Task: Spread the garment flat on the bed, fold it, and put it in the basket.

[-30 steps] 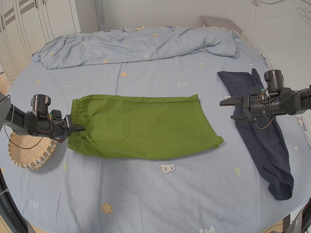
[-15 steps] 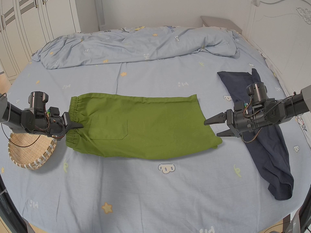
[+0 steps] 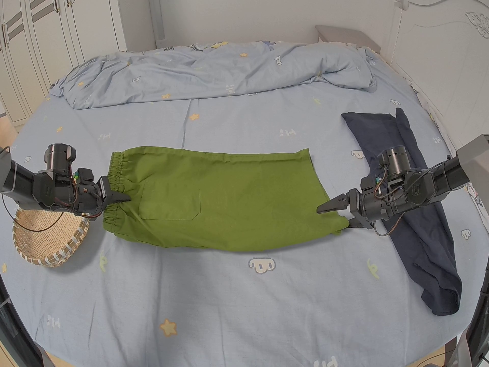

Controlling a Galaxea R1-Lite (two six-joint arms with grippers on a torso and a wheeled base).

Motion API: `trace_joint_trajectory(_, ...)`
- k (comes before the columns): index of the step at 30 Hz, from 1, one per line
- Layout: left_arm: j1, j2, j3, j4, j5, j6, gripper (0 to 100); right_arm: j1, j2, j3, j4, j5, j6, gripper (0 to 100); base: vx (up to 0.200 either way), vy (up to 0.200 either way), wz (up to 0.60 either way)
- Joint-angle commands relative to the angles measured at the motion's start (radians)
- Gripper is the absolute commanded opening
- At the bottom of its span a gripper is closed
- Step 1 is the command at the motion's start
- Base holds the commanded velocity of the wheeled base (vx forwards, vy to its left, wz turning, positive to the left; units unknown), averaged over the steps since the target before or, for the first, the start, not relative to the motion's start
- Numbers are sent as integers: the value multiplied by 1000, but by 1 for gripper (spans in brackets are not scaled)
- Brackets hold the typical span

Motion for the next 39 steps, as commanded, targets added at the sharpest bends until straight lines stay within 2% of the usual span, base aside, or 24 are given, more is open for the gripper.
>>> trace_joint_trajectory(1,-1,3,0,-1,1,-1,0,4,21,-2,0,0,0,100,0,0,0)
trace_joint_trajectory(13,-2,1,0,-1,-1,-1,0,6,49,-8,-35,2,1,100,0,0,0)
trace_joint_trajectory(14,-1,1,0,-1,1,-1,0,2,49,-8,-35,2,3,0,0,0,0)
trace_joint_trajectory(30,4,5,-4,5,-1,-1,0,-13,32,5,-29,0,-20,0,0,0,0)
trace_joint_trajectory(39,-5,-74,6,131,-1,16,0,53,-260,135,91,-8,-20,0,0,0,0)
